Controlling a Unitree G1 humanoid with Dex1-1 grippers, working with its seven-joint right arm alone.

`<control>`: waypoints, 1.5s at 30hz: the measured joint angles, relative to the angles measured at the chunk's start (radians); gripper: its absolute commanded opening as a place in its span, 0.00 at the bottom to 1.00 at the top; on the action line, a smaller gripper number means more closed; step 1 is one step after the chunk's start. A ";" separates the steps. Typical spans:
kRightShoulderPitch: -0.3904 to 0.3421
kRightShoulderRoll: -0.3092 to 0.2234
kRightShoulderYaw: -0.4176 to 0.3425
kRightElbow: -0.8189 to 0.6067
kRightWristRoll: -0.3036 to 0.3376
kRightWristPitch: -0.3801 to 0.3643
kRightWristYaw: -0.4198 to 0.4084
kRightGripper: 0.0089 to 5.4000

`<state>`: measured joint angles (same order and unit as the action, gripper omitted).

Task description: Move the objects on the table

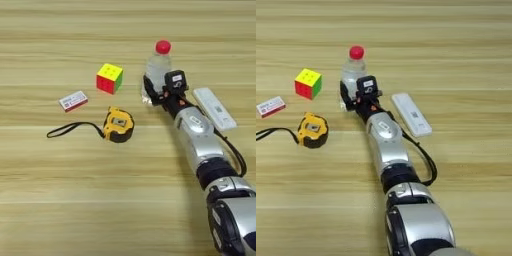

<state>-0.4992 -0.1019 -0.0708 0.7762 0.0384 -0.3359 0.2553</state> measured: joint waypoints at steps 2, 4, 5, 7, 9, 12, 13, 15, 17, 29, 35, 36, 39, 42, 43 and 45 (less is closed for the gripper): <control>0.034 0.000 0.001 -0.045 0.000 0.003 0.000 0.57; 0.067 -0.001 0.003 -0.093 0.000 0.014 0.000 0.57; 0.081 -0.001 0.003 -0.115 0.000 0.021 0.000 0.57; 0.114 -0.001 0.005 -0.164 0.000 0.032 -0.001 0.57; 0.154 -0.001 0.009 -0.222 0.000 0.048 -0.001 0.57; 0.202 -0.001 0.015 -0.294 0.001 0.074 -0.002 0.57; 0.217 -0.001 0.018 -0.320 0.001 0.086 -0.001 0.57; 0.245 -0.001 0.022 -0.358 0.002 0.093 -0.001 0.57; 0.280 -0.001 0.030 -0.413 0.001 0.115 -0.001 0.57; 0.450 -0.001 0.074 -0.638 0.010 0.192 0.016 0.57; 0.492 -0.001 0.074 -0.690 0.026 0.208 0.015 0.57; 0.498 -0.001 0.074 -0.697 0.028 0.212 0.014 0.57; 0.521 -0.001 0.076 -0.725 0.029 0.218 0.013 0.57; 0.549 -0.001 0.081 -0.757 0.029 0.223 0.013 0.57; 0.555 -0.001 0.082 -0.764 0.029 0.224 0.013 0.57; 0.567 -0.001 0.083 -0.779 0.029 0.231 0.013 0.57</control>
<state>0.0679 -0.1025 0.0124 -0.0027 0.0674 -0.1051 0.2680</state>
